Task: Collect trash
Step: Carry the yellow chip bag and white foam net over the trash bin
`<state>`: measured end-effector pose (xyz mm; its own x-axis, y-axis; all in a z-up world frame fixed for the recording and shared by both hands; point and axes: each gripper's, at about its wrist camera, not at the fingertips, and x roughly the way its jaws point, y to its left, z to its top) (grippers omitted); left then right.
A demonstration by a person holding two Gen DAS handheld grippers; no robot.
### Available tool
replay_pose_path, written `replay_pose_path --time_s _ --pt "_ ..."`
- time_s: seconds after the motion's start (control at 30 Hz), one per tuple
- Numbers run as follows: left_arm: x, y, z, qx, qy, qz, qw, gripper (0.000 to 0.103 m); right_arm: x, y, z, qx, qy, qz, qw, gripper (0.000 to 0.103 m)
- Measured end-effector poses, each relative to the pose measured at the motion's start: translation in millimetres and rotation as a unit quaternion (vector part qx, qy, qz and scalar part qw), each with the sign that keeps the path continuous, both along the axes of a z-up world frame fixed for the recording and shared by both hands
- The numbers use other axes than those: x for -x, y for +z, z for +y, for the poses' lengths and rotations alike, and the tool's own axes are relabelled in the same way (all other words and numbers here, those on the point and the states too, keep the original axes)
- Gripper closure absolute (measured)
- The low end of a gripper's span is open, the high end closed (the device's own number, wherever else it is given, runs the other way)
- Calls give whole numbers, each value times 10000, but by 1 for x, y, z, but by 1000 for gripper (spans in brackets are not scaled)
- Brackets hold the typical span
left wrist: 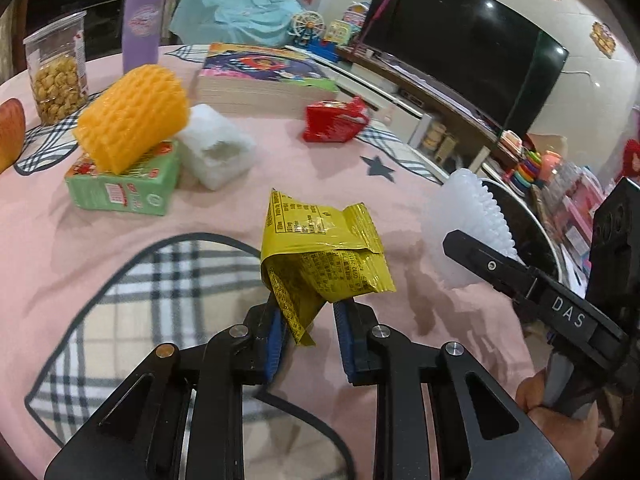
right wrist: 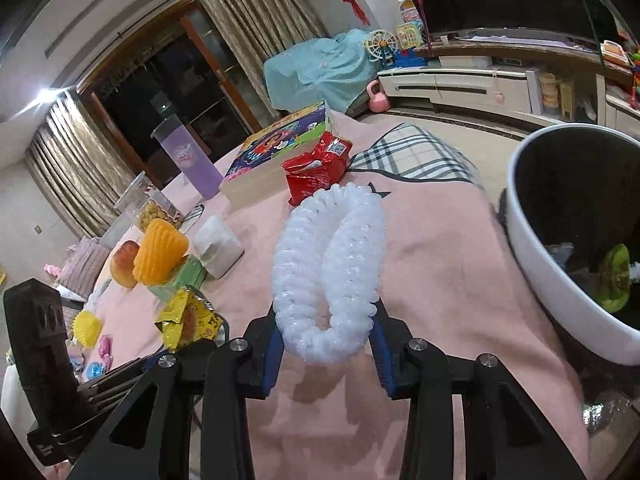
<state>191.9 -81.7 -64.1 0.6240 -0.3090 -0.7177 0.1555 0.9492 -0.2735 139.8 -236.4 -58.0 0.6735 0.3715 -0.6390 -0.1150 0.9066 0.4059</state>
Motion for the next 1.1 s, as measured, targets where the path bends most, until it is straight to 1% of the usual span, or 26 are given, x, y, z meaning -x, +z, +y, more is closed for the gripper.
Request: replay_pose_path --time_s 0.23,0.47,1.1 --pt "13 13 -23 -8 -277 -132 9995 81 21 9 -18 -55 -112 -55 9999 64" --pt "18 19 -46 -23 -540 -171 9984 81 37 17 -38 -79 -289 -134 9995 64" --pt "18 29 -106 -57 -1119 -221 9935 81 58 32 -91 -59 -824 -280 9962 64"
